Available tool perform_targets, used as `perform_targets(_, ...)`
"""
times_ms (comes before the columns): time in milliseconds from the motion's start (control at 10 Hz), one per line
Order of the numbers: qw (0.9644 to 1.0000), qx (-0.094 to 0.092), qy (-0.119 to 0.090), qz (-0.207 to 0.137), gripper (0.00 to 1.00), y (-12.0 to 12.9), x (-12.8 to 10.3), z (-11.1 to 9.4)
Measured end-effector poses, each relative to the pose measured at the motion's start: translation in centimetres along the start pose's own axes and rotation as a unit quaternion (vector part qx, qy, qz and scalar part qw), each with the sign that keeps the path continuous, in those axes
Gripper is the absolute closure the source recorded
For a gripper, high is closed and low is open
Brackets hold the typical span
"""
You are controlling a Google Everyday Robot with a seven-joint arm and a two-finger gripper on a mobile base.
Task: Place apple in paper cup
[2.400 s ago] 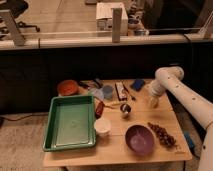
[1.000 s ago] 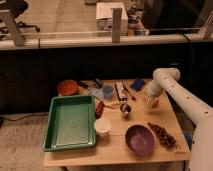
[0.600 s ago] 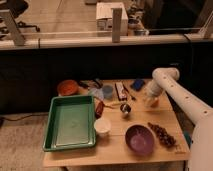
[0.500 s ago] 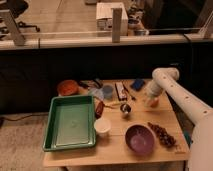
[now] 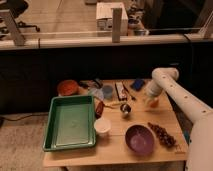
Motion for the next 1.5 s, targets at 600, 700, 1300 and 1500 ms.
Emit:
perform_targets(600,0.9997,0.000,0.020,-0.011,0.20,-0.5,3.9,-0.5)
perform_targets(700,0.9998,0.001,0.021,-0.008,0.20,-0.6,5.2,-0.6)
perform_targets(1300,0.9999,-0.001,0.013,-0.010,0.74,-0.5,5.9,-0.2)
perform_targets(1500,0.9999,-0.001,0.010,-0.010,0.95,-0.2,5.9,-0.2)
